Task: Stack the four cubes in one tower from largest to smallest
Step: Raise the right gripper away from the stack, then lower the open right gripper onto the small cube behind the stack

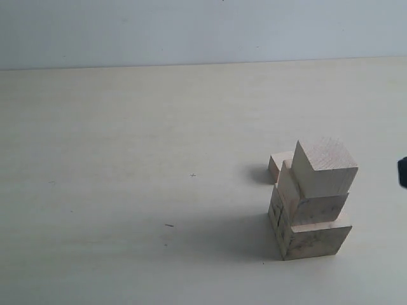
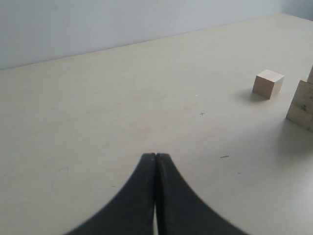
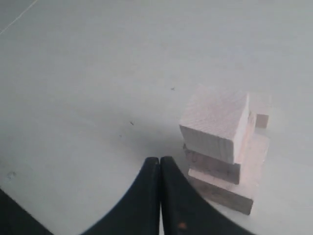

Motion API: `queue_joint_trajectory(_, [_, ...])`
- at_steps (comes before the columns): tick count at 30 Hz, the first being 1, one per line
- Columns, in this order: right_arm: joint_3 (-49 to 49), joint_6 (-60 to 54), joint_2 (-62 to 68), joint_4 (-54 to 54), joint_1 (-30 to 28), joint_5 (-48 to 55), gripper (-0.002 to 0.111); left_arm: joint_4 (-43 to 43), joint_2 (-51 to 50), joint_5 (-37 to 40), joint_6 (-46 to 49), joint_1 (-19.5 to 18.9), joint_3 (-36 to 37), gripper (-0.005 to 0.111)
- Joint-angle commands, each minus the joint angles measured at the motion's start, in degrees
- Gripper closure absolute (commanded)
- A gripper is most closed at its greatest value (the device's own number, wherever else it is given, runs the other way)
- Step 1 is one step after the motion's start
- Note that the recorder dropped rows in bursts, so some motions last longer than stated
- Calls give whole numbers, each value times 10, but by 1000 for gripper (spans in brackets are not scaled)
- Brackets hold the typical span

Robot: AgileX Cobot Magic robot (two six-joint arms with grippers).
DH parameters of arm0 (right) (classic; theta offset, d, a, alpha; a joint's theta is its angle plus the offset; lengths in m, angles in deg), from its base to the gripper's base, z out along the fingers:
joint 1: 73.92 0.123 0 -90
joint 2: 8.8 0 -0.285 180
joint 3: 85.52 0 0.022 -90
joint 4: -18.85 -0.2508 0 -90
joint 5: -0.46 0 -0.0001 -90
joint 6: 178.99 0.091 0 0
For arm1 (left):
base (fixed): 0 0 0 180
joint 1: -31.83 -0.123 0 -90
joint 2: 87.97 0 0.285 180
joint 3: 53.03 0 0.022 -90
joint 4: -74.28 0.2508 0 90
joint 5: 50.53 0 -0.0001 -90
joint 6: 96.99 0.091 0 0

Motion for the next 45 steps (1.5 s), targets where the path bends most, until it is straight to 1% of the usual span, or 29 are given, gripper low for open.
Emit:
queue_joint_trajectory(1, [93, 91, 24, 131, -3, 52, 108, 2, 4, -3, 0, -3, 2, 107])
queue_joint_trajectory(2, [124, 97, 49, 156, -3, 81, 108, 2, 4, -3, 0, -3, 2, 107])
queue_joint_trajectory(4, [158, 97, 82, 170, -3, 106, 108, 2, 4, -3, 0, -3, 2, 107])
queue_joint_trajectory(9, [258, 86, 191, 185, -7, 111, 108, 2, 4, -3, 0, -3, 2, 107])
queue_joint_trajectory(12, [349, 62, 270, 195, -29, 125, 106, 2, 4, -3, 0, -3, 2, 107])
queue_joint_trajectory(15, [443, 40, 371, 177, -54, 161, 94, 2, 4, -3, 0, -3, 2, 107])
queue_joint_trajectory(18, [513, 9, 479, 156, -67, 215, 76, 2, 4, -3, 0, -3, 2, 107])
queue_joint_trajectory(19, [528, 6, 508, 156, -68, 233, 70, 2, 4, -3, 0, -3, 2, 107])
queue_joint_trajectory(21, [559, 0, 574, 149, -68, 233, 57, 2, 4, -3, 0, -3, 2, 107])
queue_joint_trajectory(23, [576, 0, 623, 138, -67, 233, 48, 2, 4, -3, 0, -3, 2, 107])
queue_joint_trajectory(26, [592, -15, 694, 110, -65, 233, 40, 2, 4, -3, 0, -3, 2, 107])
queue_joint_trajectory(32, [593, -5, 778, 140, -64, 233, 38, 2, 4, -3, 0, -3, 2, 107])
queue_joint_trajectory(40, [594, 0, 832, 162, -67, 216, 38, 2, 4, -3, 0, -3, 2, 107])
queue_joint_trajectory(45, [594, -38, 870, 156, -78, 219, 38, 2, 4, -3, 0, -3, 2, 107])
